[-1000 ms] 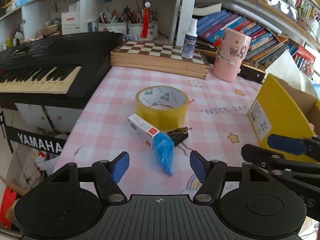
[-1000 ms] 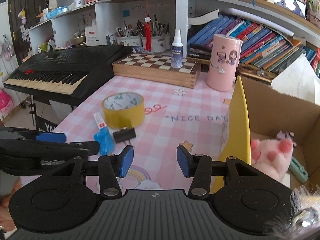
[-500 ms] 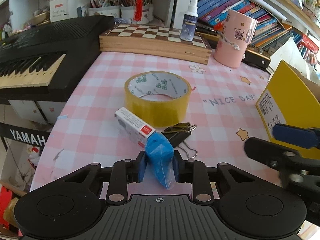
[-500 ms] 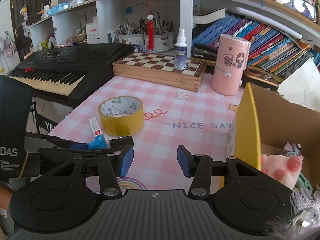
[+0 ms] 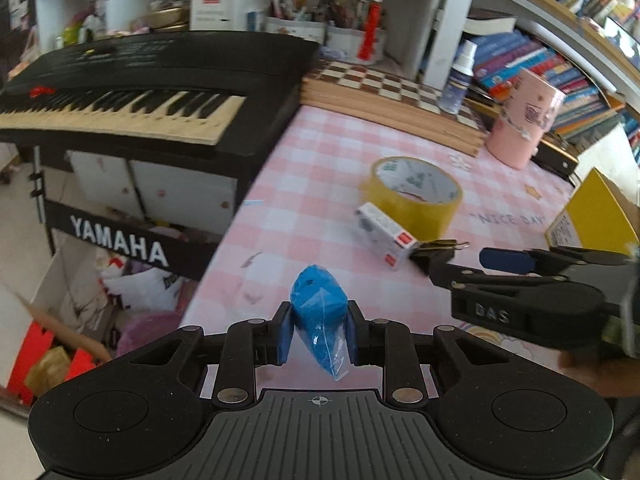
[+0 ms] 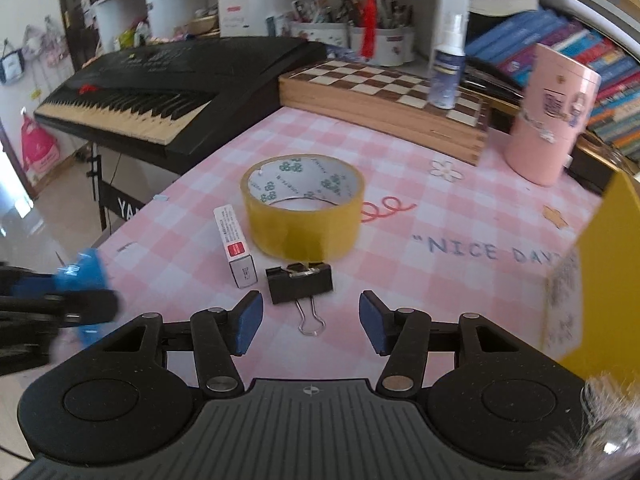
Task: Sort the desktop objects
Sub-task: 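Close the right tool on the black binder clip and lift it, then carry the blue pouch and binder clip in both tools toward the box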
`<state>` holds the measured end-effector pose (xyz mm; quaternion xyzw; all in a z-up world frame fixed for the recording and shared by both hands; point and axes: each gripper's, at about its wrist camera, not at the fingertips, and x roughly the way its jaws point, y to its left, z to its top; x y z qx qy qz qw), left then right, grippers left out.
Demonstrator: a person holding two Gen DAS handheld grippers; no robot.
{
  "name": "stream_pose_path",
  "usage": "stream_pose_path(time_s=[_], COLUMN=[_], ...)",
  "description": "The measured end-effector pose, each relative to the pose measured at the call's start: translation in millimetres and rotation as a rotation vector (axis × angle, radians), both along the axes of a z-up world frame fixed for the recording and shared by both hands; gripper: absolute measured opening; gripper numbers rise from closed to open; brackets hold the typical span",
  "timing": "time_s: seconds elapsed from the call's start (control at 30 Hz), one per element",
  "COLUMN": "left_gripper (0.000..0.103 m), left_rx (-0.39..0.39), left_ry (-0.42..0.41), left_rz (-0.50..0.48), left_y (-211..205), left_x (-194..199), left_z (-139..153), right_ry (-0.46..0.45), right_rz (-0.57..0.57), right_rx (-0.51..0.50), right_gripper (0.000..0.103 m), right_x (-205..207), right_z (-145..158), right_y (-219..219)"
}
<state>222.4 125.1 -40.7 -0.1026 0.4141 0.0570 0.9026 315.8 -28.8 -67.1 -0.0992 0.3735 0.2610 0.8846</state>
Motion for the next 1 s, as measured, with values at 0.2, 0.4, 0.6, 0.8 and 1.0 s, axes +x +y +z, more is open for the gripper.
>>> stream_pose_path(time_s=[0.2, 0.4, 0.6, 0.8, 1.0], left_gripper=[0.025, 0.025, 0.025, 0.025, 0.025], left_rx=[0.011, 0.024, 0.017, -0.002, -0.006], left_ry=[-0.005, -0.016, -0.029, -0.063, -0.11], left_rz=[0.017, 0.009, 0.01, -0.02, -0.109], left_y=[1, -2, -1, -6, -16], left_x=[-4, -6, -6, -7, -8], left_z=[4, 8, 10, 15, 27], right_ry=[0.028, 0.007, -0.009, -0.028, -0.044], right_rz=[-0.001, 0.023, 0.048, 0.04, 0.008], right_rx=[0.007, -0.001, -0.015, 0.003, 0.047], right_gripper=[0.052, 0.051, 0.039, 0.039, 0.039], right_x=[18, 22, 18, 1, -23], right_z=[-12, -15, -13, 3, 28], right_y=[8, 13, 16, 5, -12])
